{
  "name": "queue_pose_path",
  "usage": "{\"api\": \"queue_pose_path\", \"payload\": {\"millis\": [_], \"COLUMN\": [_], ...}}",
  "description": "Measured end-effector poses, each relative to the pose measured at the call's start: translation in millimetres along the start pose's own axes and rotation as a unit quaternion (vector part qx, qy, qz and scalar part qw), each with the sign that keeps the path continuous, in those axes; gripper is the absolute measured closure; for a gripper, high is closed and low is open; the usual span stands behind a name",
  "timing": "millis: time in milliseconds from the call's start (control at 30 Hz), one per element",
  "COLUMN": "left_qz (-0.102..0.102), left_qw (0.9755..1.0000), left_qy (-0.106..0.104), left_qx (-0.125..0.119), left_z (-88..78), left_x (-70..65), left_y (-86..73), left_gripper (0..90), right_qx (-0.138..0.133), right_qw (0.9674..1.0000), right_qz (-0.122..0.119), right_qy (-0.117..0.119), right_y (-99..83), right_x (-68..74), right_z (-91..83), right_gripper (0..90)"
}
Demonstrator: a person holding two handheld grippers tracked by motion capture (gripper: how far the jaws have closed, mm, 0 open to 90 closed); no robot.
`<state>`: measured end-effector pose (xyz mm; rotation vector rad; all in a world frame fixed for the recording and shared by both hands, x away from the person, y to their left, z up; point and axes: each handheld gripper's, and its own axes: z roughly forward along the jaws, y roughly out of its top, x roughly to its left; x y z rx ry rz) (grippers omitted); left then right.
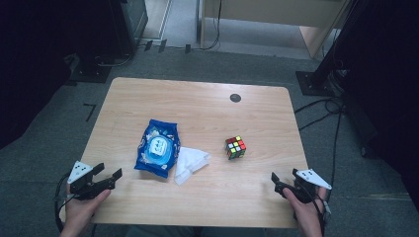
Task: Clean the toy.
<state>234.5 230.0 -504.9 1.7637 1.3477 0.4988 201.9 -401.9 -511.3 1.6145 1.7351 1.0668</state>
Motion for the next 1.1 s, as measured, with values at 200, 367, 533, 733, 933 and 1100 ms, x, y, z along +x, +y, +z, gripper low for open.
{"api": "queue_pose_path", "payload": {"millis": [200,367,533,733,933,1100], "left_qz": [0.009,0.037,0.062,0.064,0.065,0.065], "left_qw": [0.999,0.9964,0.9926,0.9927,0.9923,0.9922], "left_qy": [0.019,0.038,0.064,0.066,0.065,0.064], "left_qx": [0.039,0.067,0.082,0.079,0.084,0.085], "left_z": [-0.1,3.1,8.5,10.4,13.1,13.4], "left_x": [2.2,-4.2,-10.6,-12.1,-14.6,-14.9], "left_y": [-5.0,-8.1,-10.2,-10.7,-9.6,-9.4], "left_gripper": [20.4,19.5,19.3,17.5,13.5,13.1], "right_qx": [0.018,0.052,0.079,0.082,0.081,0.081], "right_qw": [0.9996,0.998,0.9953,0.9948,0.9948,0.9948], "right_qz": [-0.003,0.0,-0.011,-0.02,-0.02,-0.02], "right_qy": [-0.023,-0.037,-0.056,-0.058,-0.058,-0.058], "right_y": [-9.9,-15.5,-16.4,-16.6,-16.6,-16.7], "right_x": [-13.5,-17.8,-16.5,-15.5,-15.4,-15.4], "right_z": [-6.1,-5.9,-3.7,-3.1,-3.0,-3.0], "right_gripper": [13.2,13.2,13.2,12.5,12.5,12.5]}}
